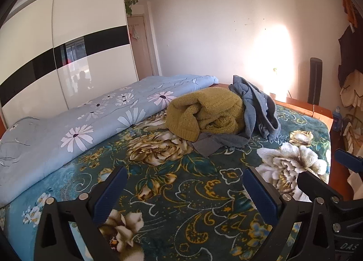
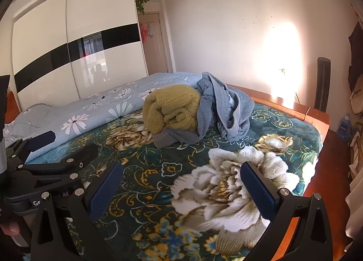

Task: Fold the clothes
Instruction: 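Move both tools toward the clothes pile on the bed, then grasp the grey sweatpants with the right tool and lift them off the pile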

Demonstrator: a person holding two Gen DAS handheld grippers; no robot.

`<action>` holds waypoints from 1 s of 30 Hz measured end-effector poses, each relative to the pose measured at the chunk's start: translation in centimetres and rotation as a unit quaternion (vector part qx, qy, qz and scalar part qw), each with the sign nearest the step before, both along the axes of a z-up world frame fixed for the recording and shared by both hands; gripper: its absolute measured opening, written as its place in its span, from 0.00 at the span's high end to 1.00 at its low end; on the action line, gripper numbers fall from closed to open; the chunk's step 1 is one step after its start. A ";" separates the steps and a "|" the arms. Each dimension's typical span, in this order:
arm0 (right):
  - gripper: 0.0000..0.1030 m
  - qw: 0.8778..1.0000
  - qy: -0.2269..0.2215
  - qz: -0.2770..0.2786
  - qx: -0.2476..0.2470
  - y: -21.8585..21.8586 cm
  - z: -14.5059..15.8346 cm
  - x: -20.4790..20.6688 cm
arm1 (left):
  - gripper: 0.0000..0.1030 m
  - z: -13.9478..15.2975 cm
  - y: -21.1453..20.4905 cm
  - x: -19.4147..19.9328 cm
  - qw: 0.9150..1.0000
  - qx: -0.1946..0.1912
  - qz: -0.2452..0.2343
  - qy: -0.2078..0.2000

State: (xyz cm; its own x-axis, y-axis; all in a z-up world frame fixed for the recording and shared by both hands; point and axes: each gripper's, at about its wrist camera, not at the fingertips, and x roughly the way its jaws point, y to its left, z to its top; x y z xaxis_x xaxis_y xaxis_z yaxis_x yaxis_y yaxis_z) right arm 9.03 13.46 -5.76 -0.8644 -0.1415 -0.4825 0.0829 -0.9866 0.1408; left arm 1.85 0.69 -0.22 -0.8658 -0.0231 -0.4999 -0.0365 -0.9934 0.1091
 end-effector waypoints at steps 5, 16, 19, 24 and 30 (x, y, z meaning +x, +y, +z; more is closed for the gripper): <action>0.00 1.000 -0.015 -0.007 -0.002 0.8 -0.3 -1.7 | 0.00 -0.7 -0.7 -0.6 1.000 0.021 -0.007 -0.010; 0.00 0.992 -0.037 -0.047 0.112 2.6 -1.0 -16.4 | 0.00 -2.4 -6.4 2.3 0.999 0.007 0.046 -0.002; 0.12 0.982 -0.076 -0.087 0.150 3.1 -2.8 -22.3 | 0.00 -3.2 -9.0 3.8 0.997 0.013 0.073 -0.008; 0.89 0.973 -0.153 -0.113 0.130 5.3 -6.3 -27.9 | 0.00 -4.0 -13.3 6.1 0.993 0.043 0.106 -0.021; 0.92 0.979 -0.058 -0.153 0.120 7.4 0.5 -23.9 | 0.00 -3.9 -16.2 8.2 0.990 0.040 0.137 -0.022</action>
State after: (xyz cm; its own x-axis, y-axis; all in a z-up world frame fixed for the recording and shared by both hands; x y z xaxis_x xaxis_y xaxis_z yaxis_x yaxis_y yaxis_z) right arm -14.87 20.83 -5.23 -0.7865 0.2456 -0.5667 -0.2245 -0.9685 -0.1081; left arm 10.06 -15.51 -4.11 -0.8101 -0.2131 -0.5463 0.2327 -0.9720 0.0341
